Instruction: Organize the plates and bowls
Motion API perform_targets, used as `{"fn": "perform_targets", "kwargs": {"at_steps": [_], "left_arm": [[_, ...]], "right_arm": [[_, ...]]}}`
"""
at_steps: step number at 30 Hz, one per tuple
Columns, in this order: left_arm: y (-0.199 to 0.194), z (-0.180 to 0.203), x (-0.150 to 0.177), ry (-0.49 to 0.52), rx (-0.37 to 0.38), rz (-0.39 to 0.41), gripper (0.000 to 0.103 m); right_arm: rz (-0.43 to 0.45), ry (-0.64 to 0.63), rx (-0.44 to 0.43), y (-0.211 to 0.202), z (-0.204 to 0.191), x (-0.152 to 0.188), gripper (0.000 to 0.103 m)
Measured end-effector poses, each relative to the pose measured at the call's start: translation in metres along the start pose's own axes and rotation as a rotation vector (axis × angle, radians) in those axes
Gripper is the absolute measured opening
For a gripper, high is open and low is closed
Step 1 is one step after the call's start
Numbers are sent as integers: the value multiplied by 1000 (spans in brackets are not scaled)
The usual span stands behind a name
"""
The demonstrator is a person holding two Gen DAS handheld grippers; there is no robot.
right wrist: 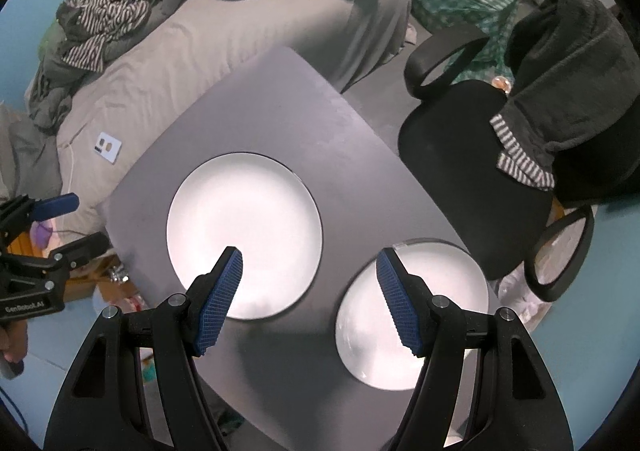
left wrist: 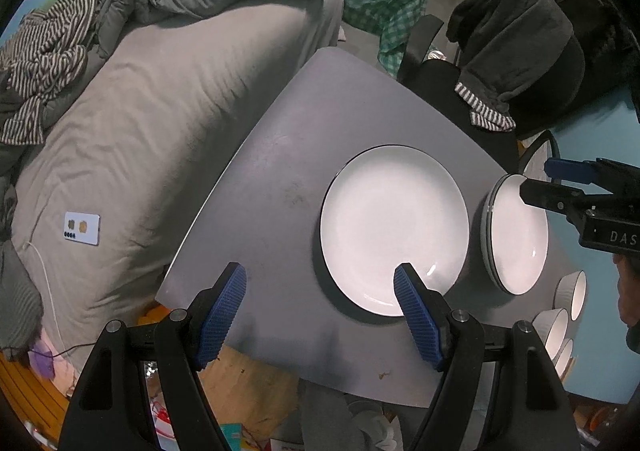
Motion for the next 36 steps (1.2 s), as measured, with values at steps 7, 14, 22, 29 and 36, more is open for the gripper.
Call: {"fn": "perform_targets", "kwargs": {"at_steps": [7,14,22,29,36], "left_arm": [[23,-3,0,-19,16,-35,78],[52,-5,6,-47,25,-83,78],[76,-4,15,-66,32,-115,78],[89,-7,17,-93,34,-115,78],[101,-14,21,-162,42,-129,78]], "right_arm": [[-36,-5,-28,26,-4,-6,69],[-89,-28,-43,63,-1,-1,69],[-142,37,-103,90,7,6,69],[-141,124,-100,106,16,6,69],[-191,219,-139,119,17,16,69]]}}
Point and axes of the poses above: each gripper's, at about its wrist camera, not at the fingertips, and y roughly the way its jaws point, z to its right, x to its underside, the point moved 4 cm from there along y, roughly the way its jaws point, and after that the axes turned 15 degrees about z, right-handed, at the moved point
